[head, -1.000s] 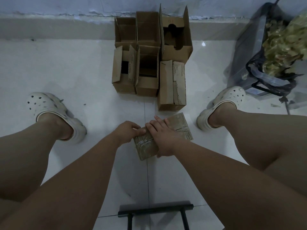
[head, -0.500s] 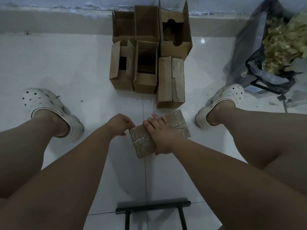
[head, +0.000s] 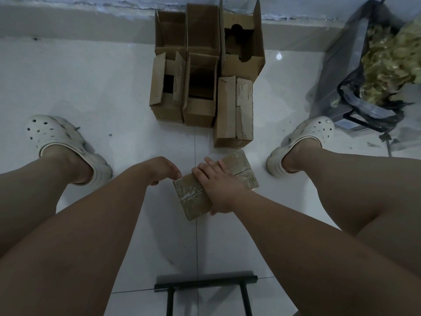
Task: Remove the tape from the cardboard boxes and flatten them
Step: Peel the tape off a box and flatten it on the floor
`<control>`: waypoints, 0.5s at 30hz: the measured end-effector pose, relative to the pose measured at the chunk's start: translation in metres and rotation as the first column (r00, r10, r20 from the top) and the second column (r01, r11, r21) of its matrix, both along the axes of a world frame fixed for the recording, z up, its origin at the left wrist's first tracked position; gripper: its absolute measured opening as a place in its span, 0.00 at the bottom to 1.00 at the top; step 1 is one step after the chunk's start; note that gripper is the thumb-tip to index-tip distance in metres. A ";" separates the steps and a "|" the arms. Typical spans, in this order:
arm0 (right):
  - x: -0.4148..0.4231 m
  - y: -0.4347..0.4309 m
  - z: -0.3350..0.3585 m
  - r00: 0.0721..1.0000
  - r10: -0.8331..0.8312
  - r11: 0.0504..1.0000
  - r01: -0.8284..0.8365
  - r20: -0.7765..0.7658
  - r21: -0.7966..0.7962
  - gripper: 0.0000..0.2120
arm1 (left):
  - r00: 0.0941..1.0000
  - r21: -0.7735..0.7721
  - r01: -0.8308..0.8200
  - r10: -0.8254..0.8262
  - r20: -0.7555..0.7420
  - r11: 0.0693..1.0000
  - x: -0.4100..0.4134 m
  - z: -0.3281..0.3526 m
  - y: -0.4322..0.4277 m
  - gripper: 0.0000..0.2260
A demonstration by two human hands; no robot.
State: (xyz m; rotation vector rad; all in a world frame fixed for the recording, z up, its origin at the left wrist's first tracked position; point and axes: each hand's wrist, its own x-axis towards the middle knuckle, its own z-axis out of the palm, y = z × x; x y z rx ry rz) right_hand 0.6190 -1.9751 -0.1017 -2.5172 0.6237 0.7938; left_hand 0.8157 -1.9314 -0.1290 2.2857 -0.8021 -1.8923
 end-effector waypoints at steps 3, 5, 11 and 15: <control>0.000 -0.001 -0.001 1.000 0.001 1.000 -0.001 0.004 -0.005 0.56 | 0.999 -0.093 0.046 -0.047 -0.013 0.995 -0.002 0.000 0.001 0.06; 0.000 -0.002 -0.001 1.000 0.004 1.000 -0.003 0.005 -0.006 0.56 | 0.997 -0.130 0.076 -0.076 0.004 0.989 -0.005 -0.001 0.001 0.05; -0.001 0.001 -0.001 1.000 0.002 1.000 -0.002 0.000 -0.022 0.56 | 0.992 -0.034 -0.034 0.029 -0.122 0.999 0.003 0.000 0.012 0.05; -0.001 0.002 0.000 1.000 -0.007 1.000 0.007 -0.006 -0.028 0.56 | 0.977 -0.046 -0.130 0.120 -0.176 0.990 0.000 -0.004 0.018 0.03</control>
